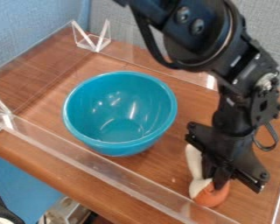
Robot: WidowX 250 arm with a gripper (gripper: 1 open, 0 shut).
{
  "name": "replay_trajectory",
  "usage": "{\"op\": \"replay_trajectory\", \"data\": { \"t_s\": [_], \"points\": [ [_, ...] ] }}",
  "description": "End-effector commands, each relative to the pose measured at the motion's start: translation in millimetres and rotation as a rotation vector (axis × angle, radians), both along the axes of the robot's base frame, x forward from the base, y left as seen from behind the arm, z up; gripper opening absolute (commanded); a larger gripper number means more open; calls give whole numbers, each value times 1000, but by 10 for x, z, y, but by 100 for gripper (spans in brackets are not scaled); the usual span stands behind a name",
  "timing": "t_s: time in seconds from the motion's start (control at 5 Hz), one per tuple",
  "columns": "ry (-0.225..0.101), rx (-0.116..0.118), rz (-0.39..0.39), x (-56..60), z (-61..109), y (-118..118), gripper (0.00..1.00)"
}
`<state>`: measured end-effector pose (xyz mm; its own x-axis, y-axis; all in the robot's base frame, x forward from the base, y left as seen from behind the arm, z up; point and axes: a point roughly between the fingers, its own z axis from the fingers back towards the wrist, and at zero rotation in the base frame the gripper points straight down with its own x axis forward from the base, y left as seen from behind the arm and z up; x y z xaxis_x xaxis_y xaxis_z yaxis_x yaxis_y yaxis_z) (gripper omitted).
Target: Remove the mushroom from inside the blue bowl and put it on the table
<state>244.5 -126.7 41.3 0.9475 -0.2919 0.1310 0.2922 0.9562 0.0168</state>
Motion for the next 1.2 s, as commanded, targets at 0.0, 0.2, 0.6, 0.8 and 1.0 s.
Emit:
{"op": "replay_trajectory", "data": {
  "t_s": [0.0, 0.2, 0.6, 0.8, 1.0],
  "points": [
    [-20, -6, -14, -11, 5, -38, 0],
    [-8, -13, -6, -28, -35, -26, 100],
    [2, -22, 11, -48, -63, 15, 100],
    [-20, -26, 16, -22, 22, 38, 100],
    [-42, -30, 20, 3, 108, 60, 100]
  ]
}}
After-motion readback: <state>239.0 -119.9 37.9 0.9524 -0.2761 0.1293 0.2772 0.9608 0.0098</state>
